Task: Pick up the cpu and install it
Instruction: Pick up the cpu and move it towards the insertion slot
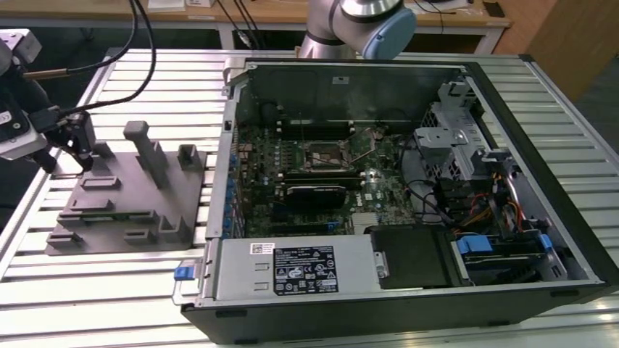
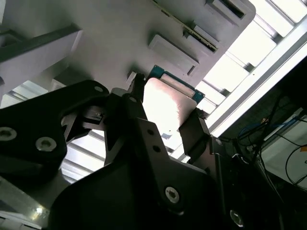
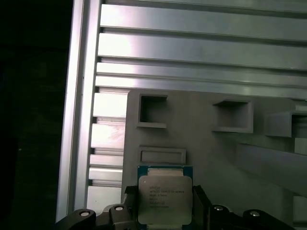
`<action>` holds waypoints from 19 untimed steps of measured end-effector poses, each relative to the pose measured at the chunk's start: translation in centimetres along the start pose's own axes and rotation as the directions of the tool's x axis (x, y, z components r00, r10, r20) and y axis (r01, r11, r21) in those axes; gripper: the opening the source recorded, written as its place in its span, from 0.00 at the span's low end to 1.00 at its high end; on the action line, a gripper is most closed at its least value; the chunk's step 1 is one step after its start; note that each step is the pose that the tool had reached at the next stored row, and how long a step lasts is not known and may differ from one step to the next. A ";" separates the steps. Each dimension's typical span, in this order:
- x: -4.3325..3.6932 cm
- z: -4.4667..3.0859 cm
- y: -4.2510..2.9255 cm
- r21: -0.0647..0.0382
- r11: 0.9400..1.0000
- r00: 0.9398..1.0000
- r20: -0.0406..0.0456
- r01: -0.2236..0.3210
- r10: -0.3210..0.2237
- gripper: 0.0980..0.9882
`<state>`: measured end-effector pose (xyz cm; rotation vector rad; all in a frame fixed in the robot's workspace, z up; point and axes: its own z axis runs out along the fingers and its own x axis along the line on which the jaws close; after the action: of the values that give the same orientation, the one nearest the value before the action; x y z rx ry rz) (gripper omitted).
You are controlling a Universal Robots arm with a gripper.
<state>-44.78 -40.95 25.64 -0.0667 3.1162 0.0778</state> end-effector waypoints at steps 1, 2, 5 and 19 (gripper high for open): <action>-0.01 -0.23 0.01 0.000 1.000 1.000 0.000 0.000 0.000 0.50; -0.01 -0.43 0.02 0.000 1.000 1.000 0.000 0.000 0.000 0.50; -0.03 -0.94 0.05 0.000 1.000 1.000 0.000 0.000 0.000 0.50; -0.09 -3.74 0.19 0.000 1.000 1.000 0.000 0.000 0.000 0.50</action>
<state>-44.78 -40.95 29.39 -0.0667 3.1159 0.0778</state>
